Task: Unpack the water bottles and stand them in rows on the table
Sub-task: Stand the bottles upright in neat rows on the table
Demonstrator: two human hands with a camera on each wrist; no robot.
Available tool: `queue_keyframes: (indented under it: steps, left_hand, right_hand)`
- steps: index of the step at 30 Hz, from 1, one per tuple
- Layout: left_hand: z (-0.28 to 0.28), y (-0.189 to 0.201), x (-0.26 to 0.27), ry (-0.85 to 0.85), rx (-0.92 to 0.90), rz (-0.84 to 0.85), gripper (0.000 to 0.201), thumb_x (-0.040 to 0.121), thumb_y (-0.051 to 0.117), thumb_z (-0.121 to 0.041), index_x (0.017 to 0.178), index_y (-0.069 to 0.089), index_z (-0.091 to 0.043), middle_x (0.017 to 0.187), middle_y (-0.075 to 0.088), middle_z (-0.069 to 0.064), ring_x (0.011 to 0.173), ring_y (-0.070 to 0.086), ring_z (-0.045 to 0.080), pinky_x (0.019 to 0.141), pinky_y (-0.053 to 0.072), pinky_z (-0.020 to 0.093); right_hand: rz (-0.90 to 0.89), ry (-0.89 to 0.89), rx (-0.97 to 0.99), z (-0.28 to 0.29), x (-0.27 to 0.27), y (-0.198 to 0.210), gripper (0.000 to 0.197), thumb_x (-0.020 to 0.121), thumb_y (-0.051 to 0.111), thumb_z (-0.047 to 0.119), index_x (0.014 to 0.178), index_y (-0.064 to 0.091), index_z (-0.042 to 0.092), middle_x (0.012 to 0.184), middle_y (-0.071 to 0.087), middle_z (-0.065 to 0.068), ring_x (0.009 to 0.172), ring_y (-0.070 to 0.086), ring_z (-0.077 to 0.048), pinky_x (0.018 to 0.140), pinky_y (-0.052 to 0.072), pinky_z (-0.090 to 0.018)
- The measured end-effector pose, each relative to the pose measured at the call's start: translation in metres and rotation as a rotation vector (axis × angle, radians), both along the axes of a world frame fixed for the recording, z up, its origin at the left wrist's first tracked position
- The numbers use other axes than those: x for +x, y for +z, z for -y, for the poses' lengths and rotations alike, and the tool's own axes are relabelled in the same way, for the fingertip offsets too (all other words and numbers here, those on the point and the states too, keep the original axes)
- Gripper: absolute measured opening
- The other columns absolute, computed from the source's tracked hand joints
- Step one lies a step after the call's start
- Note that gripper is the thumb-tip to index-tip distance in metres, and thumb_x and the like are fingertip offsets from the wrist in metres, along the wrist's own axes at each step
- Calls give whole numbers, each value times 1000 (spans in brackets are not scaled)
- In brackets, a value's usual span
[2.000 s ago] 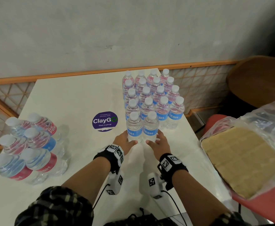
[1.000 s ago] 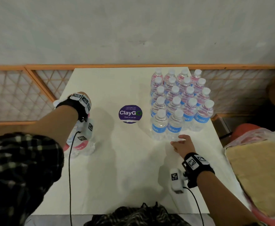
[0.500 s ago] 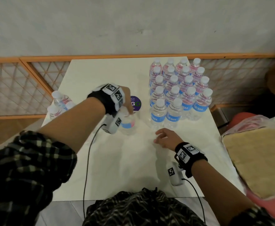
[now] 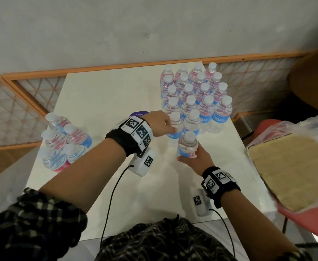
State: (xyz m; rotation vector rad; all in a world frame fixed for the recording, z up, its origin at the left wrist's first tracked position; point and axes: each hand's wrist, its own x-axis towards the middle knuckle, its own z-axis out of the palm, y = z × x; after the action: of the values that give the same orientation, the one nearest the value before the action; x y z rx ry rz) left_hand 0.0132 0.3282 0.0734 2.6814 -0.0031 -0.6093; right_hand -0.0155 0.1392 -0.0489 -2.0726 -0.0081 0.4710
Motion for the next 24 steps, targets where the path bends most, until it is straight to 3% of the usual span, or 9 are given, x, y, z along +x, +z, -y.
queue_keyframes:
  steps: [3,7,9,12,15,18,24]
  left_hand:
    - [-39,4,-8,51,121,18,37,88,60,-39,114,63,-14,119,58,4,110,55,23,87,41,28]
    - [-108,11,-18,253,285,50,34,90,58,-20,122,60,-10,129,56,10,117,54,29,93,44,33]
    - [-143,7,-25,370,343,55,29,87,57,-11,115,63,-8,123,60,12,108,57,31,86,46,33]
    - [-178,2,-34,390,450,-56,3,86,59,-9,85,60,-8,89,59,8,83,51,26,72,42,29]
    - [-198,-9,-37,349,544,-156,32,89,58,-14,62,41,-19,67,39,-3,84,47,22,75,40,26]
    - [-203,-11,-40,293,581,-175,39,90,59,-13,60,35,-22,65,34,-5,84,45,21,74,38,25]
    - [-190,-1,-40,178,570,-126,38,87,63,-13,60,38,-22,64,38,-5,82,48,21,71,39,23]
  right_hand:
    - [39,-183,-16,11,1,-4,70,73,79,23,134,45,18,125,57,0,114,55,-19,90,36,-21]
    - [92,-411,-14,19,5,-11,72,72,79,21,134,44,14,133,55,-8,120,53,-28,96,39,-29]
    - [99,-511,-27,22,5,-15,74,71,80,24,134,43,14,132,55,-11,119,53,-30,99,41,-34]
    - [94,-601,-27,23,8,-18,76,72,79,27,136,40,14,132,55,-12,118,53,-32,100,42,-38]
    - [62,-645,-11,22,9,-22,76,71,80,29,135,39,19,129,56,-10,114,55,-32,97,47,-44]
    - [25,-676,-5,22,11,-26,76,69,81,32,132,40,22,127,57,-9,111,57,-33,91,51,-50]
    - [-17,-700,-25,20,17,-30,78,66,81,35,130,39,26,126,57,-8,111,57,-34,91,51,-51]
